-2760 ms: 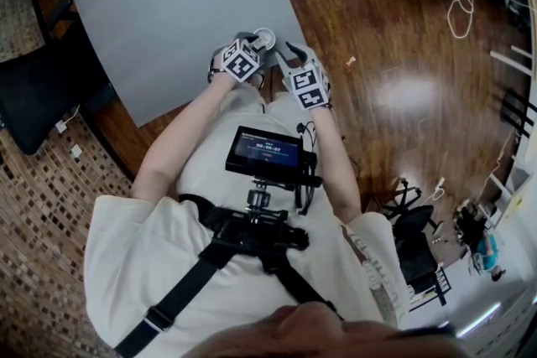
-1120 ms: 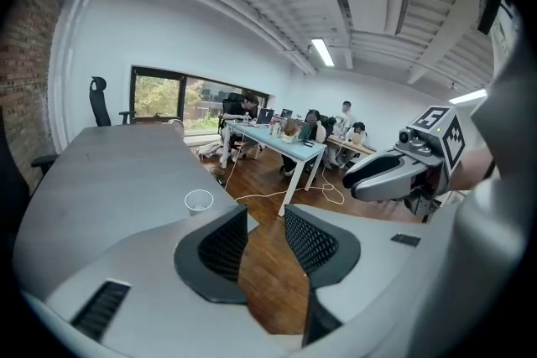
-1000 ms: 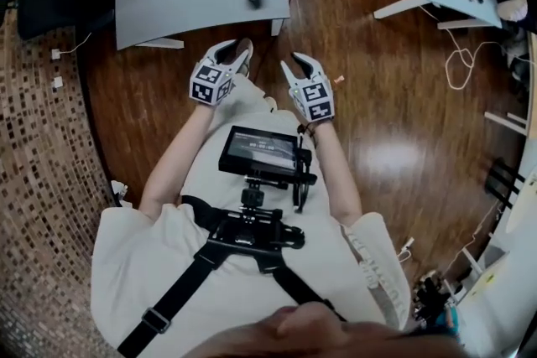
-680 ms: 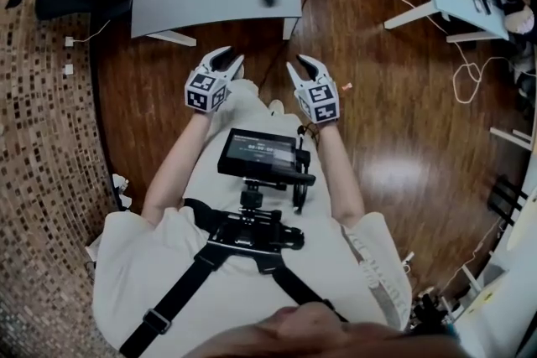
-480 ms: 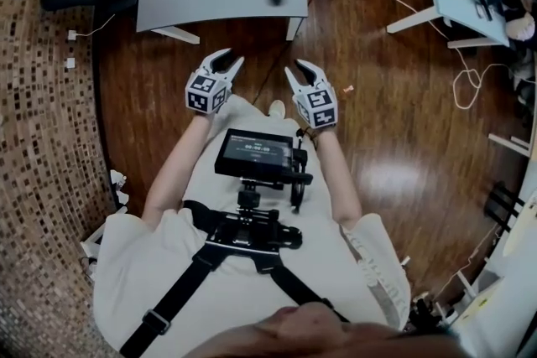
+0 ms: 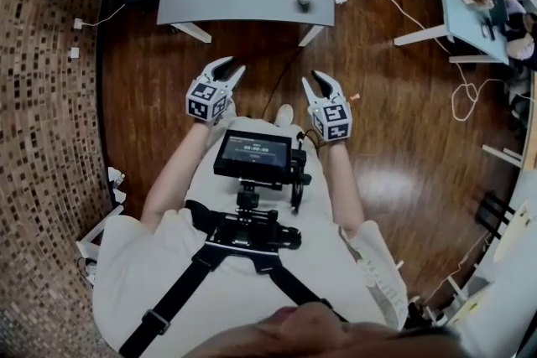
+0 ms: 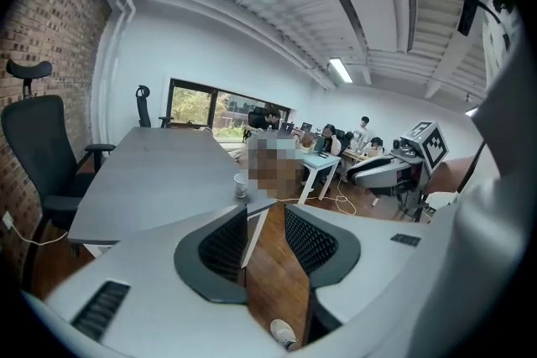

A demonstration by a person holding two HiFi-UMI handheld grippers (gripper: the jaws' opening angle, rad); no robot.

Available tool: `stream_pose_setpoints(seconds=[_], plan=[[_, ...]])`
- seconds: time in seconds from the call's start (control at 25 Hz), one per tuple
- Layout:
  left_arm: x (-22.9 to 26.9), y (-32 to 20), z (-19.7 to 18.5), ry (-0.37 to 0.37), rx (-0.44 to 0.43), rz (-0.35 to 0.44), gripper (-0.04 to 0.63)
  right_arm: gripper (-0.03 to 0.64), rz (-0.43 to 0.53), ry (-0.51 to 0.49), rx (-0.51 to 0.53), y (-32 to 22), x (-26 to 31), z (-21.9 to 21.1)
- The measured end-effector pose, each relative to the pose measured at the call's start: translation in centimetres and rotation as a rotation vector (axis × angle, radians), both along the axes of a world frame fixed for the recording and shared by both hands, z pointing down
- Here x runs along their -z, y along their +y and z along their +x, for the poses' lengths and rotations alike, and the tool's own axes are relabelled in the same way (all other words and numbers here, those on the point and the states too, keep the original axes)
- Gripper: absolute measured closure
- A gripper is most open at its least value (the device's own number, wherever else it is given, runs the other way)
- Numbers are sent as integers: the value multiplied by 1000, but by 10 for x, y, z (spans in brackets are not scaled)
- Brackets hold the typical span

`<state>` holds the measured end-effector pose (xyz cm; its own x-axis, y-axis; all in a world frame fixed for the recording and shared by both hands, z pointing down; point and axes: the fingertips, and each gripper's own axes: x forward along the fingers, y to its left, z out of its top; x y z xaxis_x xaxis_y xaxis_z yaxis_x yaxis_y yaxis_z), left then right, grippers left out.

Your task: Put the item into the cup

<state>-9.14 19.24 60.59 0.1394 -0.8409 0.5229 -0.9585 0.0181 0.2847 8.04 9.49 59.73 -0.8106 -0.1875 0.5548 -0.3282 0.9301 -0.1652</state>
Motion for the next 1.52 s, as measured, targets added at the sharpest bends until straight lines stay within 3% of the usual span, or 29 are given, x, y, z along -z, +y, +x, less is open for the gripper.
stream_pose_setpoints(seconds=[0.36,0.64,1.12,1.52], plan=[[9,33,-53,11,-20,20,453,489,4,-58,-94,27,28,-51],[10,38,-66,28,-28,27,453,489,2,-48,-113,50,35,-53],[13,21,-29,18,-31,28,454,492,26,-85,-116,40,62,-18],[16,14,-13,23,-13,27,453,492,26,-62,-88,26,50,-5]])
